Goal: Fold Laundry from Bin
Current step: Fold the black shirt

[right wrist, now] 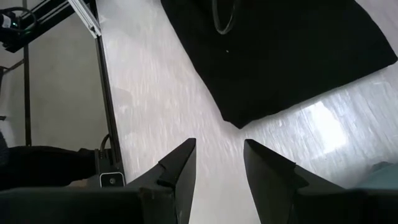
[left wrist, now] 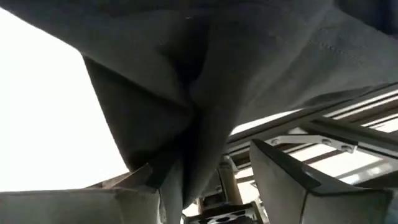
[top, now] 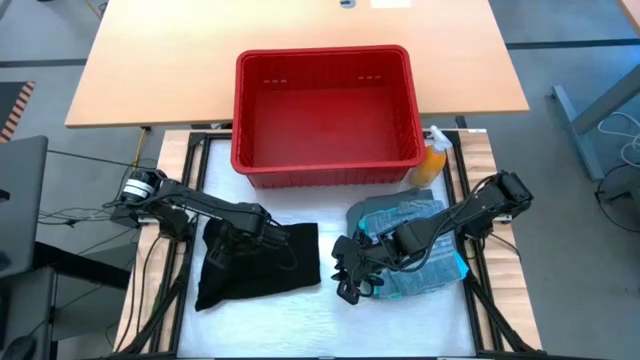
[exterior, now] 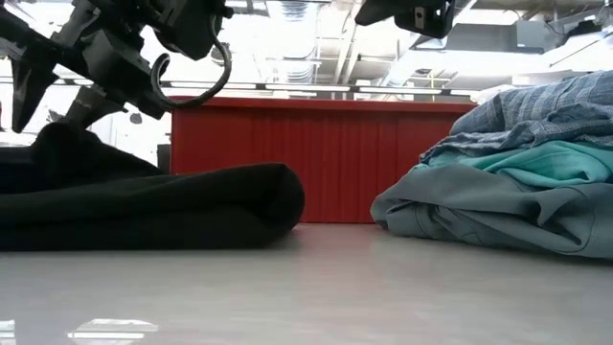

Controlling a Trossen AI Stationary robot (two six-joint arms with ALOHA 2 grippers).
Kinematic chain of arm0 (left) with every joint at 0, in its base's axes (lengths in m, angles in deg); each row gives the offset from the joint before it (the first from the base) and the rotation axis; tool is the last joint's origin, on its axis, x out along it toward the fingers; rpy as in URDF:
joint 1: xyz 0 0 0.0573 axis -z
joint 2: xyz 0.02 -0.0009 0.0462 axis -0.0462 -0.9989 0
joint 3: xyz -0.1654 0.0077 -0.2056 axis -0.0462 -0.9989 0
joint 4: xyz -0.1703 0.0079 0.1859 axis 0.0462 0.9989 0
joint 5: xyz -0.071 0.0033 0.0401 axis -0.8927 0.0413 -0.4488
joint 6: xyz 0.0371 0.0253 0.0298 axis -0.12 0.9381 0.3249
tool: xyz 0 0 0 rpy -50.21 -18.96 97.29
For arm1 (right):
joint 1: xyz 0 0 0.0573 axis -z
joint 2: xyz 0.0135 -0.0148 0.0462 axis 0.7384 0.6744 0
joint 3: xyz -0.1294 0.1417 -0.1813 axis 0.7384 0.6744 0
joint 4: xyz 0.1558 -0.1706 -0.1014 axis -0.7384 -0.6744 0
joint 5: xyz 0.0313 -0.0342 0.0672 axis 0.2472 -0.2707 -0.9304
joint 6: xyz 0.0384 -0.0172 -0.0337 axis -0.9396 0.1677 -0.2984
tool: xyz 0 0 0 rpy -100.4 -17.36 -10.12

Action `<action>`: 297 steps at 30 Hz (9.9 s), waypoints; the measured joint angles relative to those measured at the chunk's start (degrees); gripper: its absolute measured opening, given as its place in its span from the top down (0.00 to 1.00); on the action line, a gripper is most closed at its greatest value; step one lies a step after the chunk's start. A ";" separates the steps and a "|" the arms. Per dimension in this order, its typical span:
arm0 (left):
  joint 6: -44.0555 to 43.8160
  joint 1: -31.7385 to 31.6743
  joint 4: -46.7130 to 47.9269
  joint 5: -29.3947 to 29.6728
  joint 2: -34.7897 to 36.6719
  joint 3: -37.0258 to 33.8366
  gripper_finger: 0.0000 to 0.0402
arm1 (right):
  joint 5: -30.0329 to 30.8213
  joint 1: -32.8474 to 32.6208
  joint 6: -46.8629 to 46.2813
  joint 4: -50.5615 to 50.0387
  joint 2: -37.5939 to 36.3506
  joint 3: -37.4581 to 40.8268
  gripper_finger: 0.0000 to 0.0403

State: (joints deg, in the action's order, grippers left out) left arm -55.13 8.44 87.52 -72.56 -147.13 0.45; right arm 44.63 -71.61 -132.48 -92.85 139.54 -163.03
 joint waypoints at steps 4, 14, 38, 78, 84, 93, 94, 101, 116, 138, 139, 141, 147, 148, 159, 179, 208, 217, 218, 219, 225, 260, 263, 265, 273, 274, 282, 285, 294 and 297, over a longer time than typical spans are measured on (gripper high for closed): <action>-2.38 -0.15 0.37 0.99 2.88 -0.02 0.60 | -0.24 -0.43 -0.03 -0.66 0.00 0.00 0.60; -19.65 -2.11 0.20 1.60 17.66 -0.02 0.60 | -0.35 -0.70 -0.38 -2.45 0.02 -0.02 0.60; -50.70 29.57 -29.79 19.23 30.67 -9.87 0.64 | 0.33 -0.57 3.77 -2.51 0.04 -0.02 0.60; -79.72 27.20 -3.14 25.90 32.83 -16.74 1.00 | 0.47 2.46 4.96 -1.54 0.08 -0.02 0.60; -86.17 27.15 -17.22 34.97 39.04 -17.07 1.00 | 11.18 2.89 -20.61 -4.90 3.11 -0.04 0.60; -77.26 23.75 -31.97 38.88 38.80 -19.63 0.97 | 4.16 6.99 -25.29 12.83 15.85 -0.04 0.52; -76.56 23.47 -32.96 38.64 38.86 -19.63 0.95 | 4.47 7.41 -25.16 13.38 16.63 -0.04 0.50; -71.99 23.24 -40.19 35.40 37.89 -19.63 0.76 | 8.78 7.50 -30.84 11.42 16.63 -0.24 0.39; -70.64 22.95 -38.84 34.59 36.72 -19.63 0.59 | 6.23 9.42 -40.81 11.71 20.08 -0.06 0.39; -76.40 22.59 -40.60 26.70 36.76 -31.66 0.59 | 6.73 8.97 -24.60 -5.61 12.33 -0.46 0.89; -77.70 22.15 -41.74 26.69 36.76 -32.94 0.59 | 6.45 8.89 -23.75 -9.46 10.90 -0.42 0.89; -79.38 20.73 -45.87 26.52 36.77 -35.66 0.59 | 6.24 8.80 -22.09 -15.22 8.93 -0.35 0.89; -74.19 16.38 -72.14 21.86 36.74 -45.27 0.59 | 6.24 9.76 -20.77 -20.83 6.21 -0.35 0.90; -74.05 15.55 -73.43 21.52 36.73 -46.20 0.59 | 6.23 9.98 -20.77 -20.88 6.21 -0.35 0.90; -67.87 13.71 -63.98 21.22 43.65 -42.58 0.59 | 5.75 10.12 -20.92 -22.13 6.29 -0.35 0.90; -14.31 14.60 -57.25 19.08 40.80 -35.21 0.59 | 5.71 10.26 -19.45 -22.71 6.29 -0.42 0.89; -0.83 7.74 -65.75 23.88 28.37 -37.66 0.62 | 4.24 10.30 -17.89 -23.12 6.29 -0.44 0.89; -8.37 5.58 -66.83 22.16 28.37 -38.33 0.97 | 4.24 10.33 -17.52 -23.12 6.29 -0.44 0.89; -9.81 5.57 -66.68 22.17 28.58 -37.71 0.98 | 4.24 10.50 -17.83 -23.20 6.29 -0.44 0.89; -10.84 5.58 -66.28 22.02 28.87 -36.65 0.99 | 4.24 10.69 -18.65 -23.53 6.29 -0.44 0.89; -14.19 6.82 -61.36 14.55 32.07 -24.80 1.00 | 4.26 12.29 -19.79 -24.85 6.29 -0.44 0.89; -65.50 18.14 -43.36 13.54 34.14 -35.76 0.95 | 4.28 16.72 -10.51 -22.01 6.29 -0.44 0.89; -65.10 17.76 -37.85 13.71 34.14 -34.58 0.88 | 4.22 16.75 -10.07 -21.97 6.29 -0.44 0.89; -63.83 17.50 -35.50 15.58 34.14 -32.69 0.83 | 4.20 16.83 -9.94 -22.28 6.29 -0.44 0.89; -57.50 17.42 -35.08 24.39 37.16 -26.92 0.71 | 4.00 17.77 -8.27 -22.41 6.29 -0.44 0.89; -55.06 17.40 -42.15 24.49 38.39 -27.92 0.70 | 3.96 17.84 -8.08 -22.28 6.29 -0.44 0.89; -39.07 6.38 -96.11 8.31 36.90 -42.47 0.74 | 3.88 17.81 -5.57 -22.45 6.29 -3.48 0.89; -39.16 -0.82 -104.40 0.84 30.99 -46.32 0.76 | 4.02 18.11 -4.00 -22.44 6.29 -5.20 0.89; -38.73 -12.23 -112.89 -10.43 8.11 -41.16 0.82 | 4.04 17.96 -2.30 -22.40 6.27 -11.69 0.89; -38.73 -13.29 -114.65 -11.82 0.92 -37.44 0.84 | 2.46 16.80 -0.43 -22.85 6.27 -14.93 0.89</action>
State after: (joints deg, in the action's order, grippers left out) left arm -93.86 -4.85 -27.12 -84.38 -146.21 -36.99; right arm 47.09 -54.81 -132.92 -115.69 145.82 -177.96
